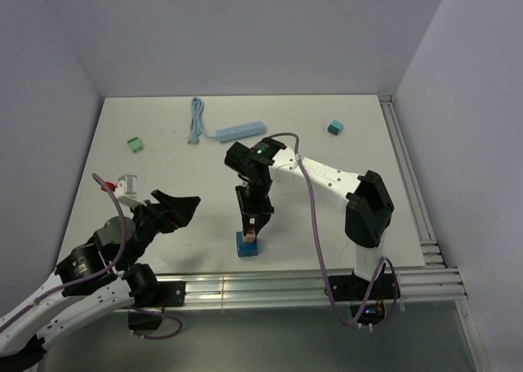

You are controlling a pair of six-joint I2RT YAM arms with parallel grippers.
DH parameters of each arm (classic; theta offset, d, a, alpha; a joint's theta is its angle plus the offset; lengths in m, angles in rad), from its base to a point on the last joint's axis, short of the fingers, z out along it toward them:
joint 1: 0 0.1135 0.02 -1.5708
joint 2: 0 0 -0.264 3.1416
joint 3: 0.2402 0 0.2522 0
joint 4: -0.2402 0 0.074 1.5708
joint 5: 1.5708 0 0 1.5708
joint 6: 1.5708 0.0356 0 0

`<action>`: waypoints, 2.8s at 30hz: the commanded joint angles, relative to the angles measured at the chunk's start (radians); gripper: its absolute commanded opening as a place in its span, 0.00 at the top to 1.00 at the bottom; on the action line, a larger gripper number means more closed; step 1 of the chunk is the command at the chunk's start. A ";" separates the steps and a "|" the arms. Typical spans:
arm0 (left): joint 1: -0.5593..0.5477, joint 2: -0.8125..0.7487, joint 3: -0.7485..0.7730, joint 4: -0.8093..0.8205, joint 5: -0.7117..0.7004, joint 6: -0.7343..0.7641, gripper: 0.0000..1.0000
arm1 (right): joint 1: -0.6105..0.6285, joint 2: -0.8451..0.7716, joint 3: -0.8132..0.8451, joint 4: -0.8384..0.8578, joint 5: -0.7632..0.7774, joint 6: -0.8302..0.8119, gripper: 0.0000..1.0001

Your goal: Insert the plug

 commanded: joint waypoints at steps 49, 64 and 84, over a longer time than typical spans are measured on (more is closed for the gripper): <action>-0.002 -0.014 0.000 0.071 0.038 0.034 0.13 | -0.021 0.090 -0.007 0.024 0.089 0.028 1.00; -0.002 -0.012 -0.002 0.079 0.045 0.037 0.12 | -0.013 0.124 0.027 0.029 0.109 0.026 1.00; -0.002 -0.017 -0.002 0.080 0.052 0.039 0.13 | 0.062 0.214 0.072 -0.069 0.276 0.052 1.00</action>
